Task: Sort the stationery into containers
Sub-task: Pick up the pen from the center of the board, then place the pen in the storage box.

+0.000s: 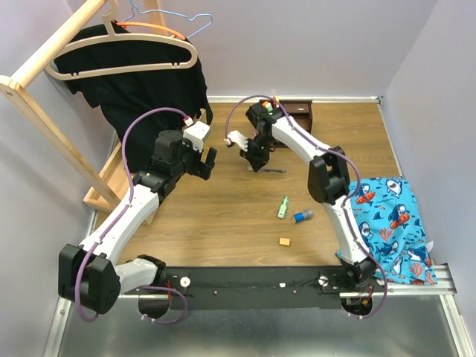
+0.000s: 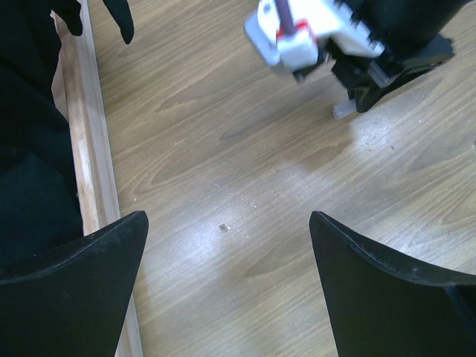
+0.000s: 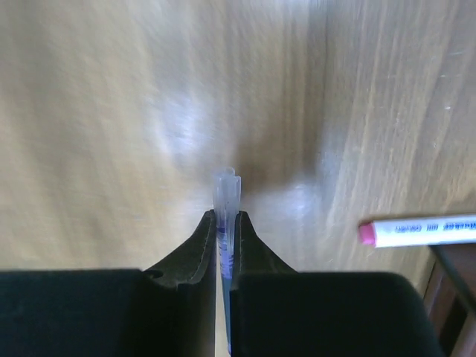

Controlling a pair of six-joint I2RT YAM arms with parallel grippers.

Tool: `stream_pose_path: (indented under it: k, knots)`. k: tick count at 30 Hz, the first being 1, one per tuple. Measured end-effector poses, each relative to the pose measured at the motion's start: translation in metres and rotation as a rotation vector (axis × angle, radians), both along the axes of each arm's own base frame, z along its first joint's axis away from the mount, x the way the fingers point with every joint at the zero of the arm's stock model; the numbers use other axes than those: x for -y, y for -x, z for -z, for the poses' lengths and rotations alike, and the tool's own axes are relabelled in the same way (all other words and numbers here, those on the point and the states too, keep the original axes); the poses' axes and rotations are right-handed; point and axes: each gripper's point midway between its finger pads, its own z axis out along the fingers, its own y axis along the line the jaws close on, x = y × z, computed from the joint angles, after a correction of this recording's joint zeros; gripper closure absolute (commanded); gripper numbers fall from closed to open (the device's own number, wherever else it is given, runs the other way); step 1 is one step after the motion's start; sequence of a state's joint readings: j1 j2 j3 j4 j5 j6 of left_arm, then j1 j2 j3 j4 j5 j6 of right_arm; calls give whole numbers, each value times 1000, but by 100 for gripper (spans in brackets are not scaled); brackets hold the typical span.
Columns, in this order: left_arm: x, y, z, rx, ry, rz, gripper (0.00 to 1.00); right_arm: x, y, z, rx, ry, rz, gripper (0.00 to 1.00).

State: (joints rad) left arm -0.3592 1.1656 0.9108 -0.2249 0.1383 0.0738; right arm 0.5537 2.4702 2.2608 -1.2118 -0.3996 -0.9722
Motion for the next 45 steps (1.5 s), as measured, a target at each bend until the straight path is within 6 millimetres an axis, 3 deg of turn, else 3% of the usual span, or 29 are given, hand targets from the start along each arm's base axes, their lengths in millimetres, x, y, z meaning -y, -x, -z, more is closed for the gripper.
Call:
stream_pose_path:
  k: [3,8,12,16,22,31,35,45]
  knots:
    - [0,0,2,-7,6,-8,1,-11,7,-30,-5,-79,97,99]
    - [1,0,1,-7,15,-13,1,-30,4,-111,100,-291,247,99]
    - [2,0,0,-6,18,-9,1,-34,-18,-177,244,-503,377,99]
    - [4,0,-1,-1,19,-6,1,-19,-47,-210,389,-664,517,99]
    - [4,0,-1,-1,20,-5,1,12,-96,-224,601,-794,719,99]
    - [5,-3,9,-29,8,-5,1,37,-138,-270,803,-945,850,99]
    - [6,-6,11,-40,4,-5,1,45,-151,-264,835,-949,887,99]
    - [10,-17,9,-48,1,-5,1,64,-181,-224,842,-924,978,99]
